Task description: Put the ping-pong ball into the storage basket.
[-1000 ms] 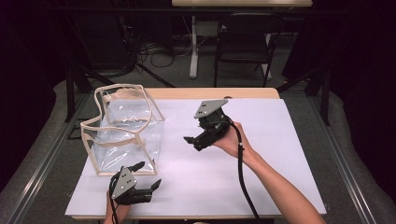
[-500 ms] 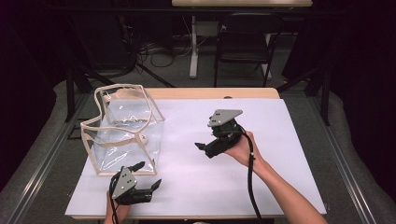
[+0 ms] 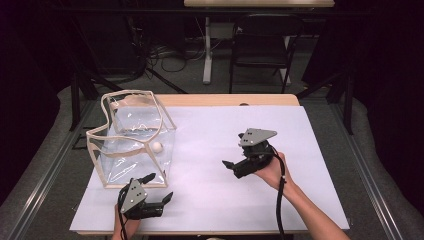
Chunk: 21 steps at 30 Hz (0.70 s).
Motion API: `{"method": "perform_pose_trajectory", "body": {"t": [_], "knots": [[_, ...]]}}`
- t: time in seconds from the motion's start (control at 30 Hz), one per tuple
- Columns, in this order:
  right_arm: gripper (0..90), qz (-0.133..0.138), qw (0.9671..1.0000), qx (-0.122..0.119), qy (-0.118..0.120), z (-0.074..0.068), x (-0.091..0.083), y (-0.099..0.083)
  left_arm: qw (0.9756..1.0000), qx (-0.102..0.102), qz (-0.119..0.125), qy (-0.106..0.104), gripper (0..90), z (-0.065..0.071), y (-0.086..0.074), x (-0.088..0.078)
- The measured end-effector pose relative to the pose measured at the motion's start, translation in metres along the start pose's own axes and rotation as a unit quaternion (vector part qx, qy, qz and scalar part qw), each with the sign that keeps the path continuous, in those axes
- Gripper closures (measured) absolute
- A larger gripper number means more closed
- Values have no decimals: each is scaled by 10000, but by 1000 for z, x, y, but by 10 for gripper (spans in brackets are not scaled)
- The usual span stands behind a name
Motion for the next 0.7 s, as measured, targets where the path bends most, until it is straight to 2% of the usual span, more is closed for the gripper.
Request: {"method": "perform_pose_trajectory", "body": {"t": [0.33,0.7], "knots": [[22,-120,9999,53,-75,-5,-11,-30,10000,11,-2,2,161,0,0,0],[23,-138,9995,149,-223,-5,-24,-53,10000,12,-11,8,161,0,0,0]]}}
Point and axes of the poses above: each handheld gripper's, and its own axes: x roughly forward along the jaws, y roughly out of its top, z roughly to its right, the point moved 6 cm from there along x, roughly forward along the jaws, and after that the axes turned 13 degrees about z, right-handed, at the moved point
